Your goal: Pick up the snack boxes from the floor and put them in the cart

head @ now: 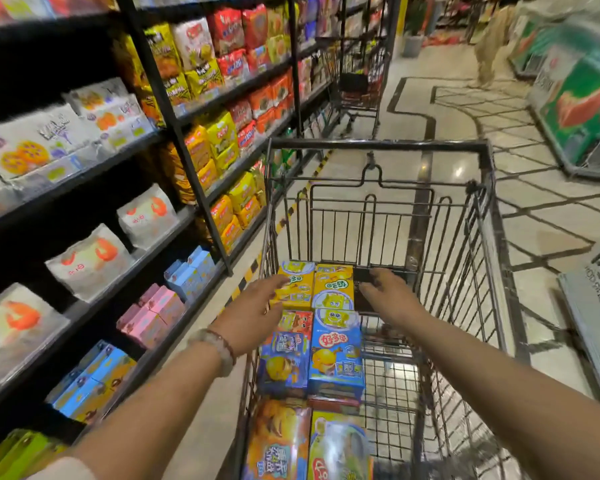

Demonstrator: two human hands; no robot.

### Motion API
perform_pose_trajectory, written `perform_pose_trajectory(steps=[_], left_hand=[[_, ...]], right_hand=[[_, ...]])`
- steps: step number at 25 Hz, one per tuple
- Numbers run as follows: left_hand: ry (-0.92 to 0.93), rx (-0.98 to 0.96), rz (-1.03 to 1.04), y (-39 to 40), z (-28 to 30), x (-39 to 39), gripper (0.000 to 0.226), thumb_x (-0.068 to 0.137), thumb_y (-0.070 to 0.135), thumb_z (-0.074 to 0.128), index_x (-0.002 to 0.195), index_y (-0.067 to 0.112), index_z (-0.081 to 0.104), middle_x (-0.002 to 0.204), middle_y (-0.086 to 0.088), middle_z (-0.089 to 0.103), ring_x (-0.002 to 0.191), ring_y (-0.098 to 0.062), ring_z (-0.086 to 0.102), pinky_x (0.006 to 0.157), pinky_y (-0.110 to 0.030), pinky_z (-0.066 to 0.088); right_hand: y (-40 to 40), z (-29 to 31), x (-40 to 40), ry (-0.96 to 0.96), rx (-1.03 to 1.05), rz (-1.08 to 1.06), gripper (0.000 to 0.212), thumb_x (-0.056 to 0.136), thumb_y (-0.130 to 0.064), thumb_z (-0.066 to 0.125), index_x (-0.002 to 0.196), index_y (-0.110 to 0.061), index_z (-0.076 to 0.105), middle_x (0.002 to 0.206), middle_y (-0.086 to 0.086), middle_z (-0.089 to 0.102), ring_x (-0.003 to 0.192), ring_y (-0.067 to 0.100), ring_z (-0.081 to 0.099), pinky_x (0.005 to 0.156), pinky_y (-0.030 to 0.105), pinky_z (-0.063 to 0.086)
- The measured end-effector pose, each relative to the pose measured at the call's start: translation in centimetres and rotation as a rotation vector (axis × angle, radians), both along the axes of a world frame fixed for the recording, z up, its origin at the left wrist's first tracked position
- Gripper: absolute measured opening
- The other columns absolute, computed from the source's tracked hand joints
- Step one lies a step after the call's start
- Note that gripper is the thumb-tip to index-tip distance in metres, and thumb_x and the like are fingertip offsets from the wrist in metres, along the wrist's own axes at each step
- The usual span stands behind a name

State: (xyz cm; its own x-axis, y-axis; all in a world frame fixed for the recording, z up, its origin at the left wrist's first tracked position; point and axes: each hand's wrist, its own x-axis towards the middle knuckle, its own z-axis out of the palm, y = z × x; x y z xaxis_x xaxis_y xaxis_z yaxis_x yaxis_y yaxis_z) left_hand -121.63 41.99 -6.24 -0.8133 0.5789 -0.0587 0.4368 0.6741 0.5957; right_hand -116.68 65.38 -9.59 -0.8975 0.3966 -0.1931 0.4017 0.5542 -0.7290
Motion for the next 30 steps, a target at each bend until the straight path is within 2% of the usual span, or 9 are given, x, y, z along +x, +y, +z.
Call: perform_pose_trajectory(steps=[2,6,10,13,17,20,24,27,30], left_hand=[[0.054,0.006,-0.043,-1.4,5.0,0.3,0.036,0.096,0.019,0.046,0.132,0.022,0.042,0.123,0.007,0.043,0.112,-0.01,0.046,0.089,-0.017,0.034],[0.227,0.015,-0.113,-6.3,14.0,2.8,0.035,0.094,0.03,0.049,0.127,0.02,0.047,0.124,0.001,0.052,0.101,-0.01,0.051,0.089,-0.024,0.041],[0.39,-0.032,-0.149,-13.3,21.2,7.1,0.044,0.093,0.036,0.047,0.134,0.02,0.043,0.132,0.003,0.048,0.107,-0.003,0.045,0.09,-0.017,0.035],[0.332,-0.033,-0.15,-18.6,25.4,10.9,0.044,0.093,0.037,0.051,0.133,0.026,0.04,0.132,0.009,0.046,0.12,-0.008,0.047,0.099,-0.022,0.039],[0.391,-0.178,-0.118,-24.9,30.2,16.1,0.075,0.072,0.078,0.042,0.138,0.044,0.027,0.141,0.018,0.034,0.128,-0.004,0.037,0.101,-0.015,0.029],[0.446,-0.218,-0.007,-28.9,32.4,20.1,0.063,0.087,0.052,0.05,0.143,0.04,0.023,0.148,0.016,0.028,0.135,-0.004,0.028,0.104,-0.015,0.022],[0.469,-0.292,0.217,-33.8,33.9,27.7,0.065,0.085,0.058,0.052,0.142,0.047,0.023,0.151,0.016,0.025,0.137,-0.007,0.028,0.114,-0.034,0.026],[0.449,-0.374,0.394,-36.4,34.1,34.2,0.063,0.087,0.053,0.053,0.142,0.042,0.026,0.149,0.014,0.029,0.136,-0.009,0.031,0.113,-0.035,0.029],[0.405,-0.466,0.536,-38.0,34.0,40.5,0.063,0.089,0.049,0.052,0.144,0.04,0.023,0.151,0.013,0.026,0.137,-0.008,0.028,0.113,-0.029,0.027]], right_hand=[[-0.5,4.9,1.4,0.041,0.088,0.077,0.048,0.097,-0.031,0.049,0.139,-0.009,0.042,0.137,0.013,0.049,0.121,0.027,0.049,0.089,0.027,0.04],[-3.8,14.2,5.5,0.124,0.265,0.155,0.048,0.097,-0.032,0.049,0.14,-0.013,0.042,0.143,0.013,0.043,0.13,0.026,0.042,0.104,0.031,0.034],[-9.3,22.5,10.4,0.15,0.297,0.296,0.047,0.097,-0.034,0.048,0.141,-0.019,0.039,0.138,0.009,0.049,0.123,0.022,0.048,0.096,0.027,0.037],[-14.0,27.0,13.0,0.212,0.394,0.416,0.048,0.098,-0.036,0.046,0.142,-0.021,0.037,0.138,0.006,0.048,0.121,0.02,0.049,0.096,0.029,0.041],[-19.8,31.1,14.8,0.31,0.475,0.596,0.051,0.097,-0.039,0.046,0.144,-0.024,0.034,0.144,0.004,0.04,0.124,0.016,0.045,0.099,0.029,0.04],[-23.0,33.6,15.6,0.369,0.512,0.723,0.054,0.096,-0.042,0.046,0.146,-0.028,0.031,0.151,0.0,0.032,0.134,0.016,0.037,0.108,0.032,0.035],[-27.8,35.9,16.9,0.461,0.58,0.91,0.055,0.095,-0.045,0.045,0.146,-0.032,0.029,0.152,-0.005,0.03,0.136,0.015,0.034,0.111,0.033,0.032],[-31.8,36.4,19.2,0.53,0.615,1.073,0.052,0.097,-0.043,0.045,0.146,-0.031,0.03,0.152,-0.006,0.03,0.138,0.013,0.03,0.107,0.022,0.026],[-36.0,36.1,22.0,0.549,0.611,1.221,0.054,0.096,-0.048,0.043,0.146,-0.036,0.027,0.154,-0.009,0.026,0.14,0.011,0.026,0.109,0.026,0.026]])
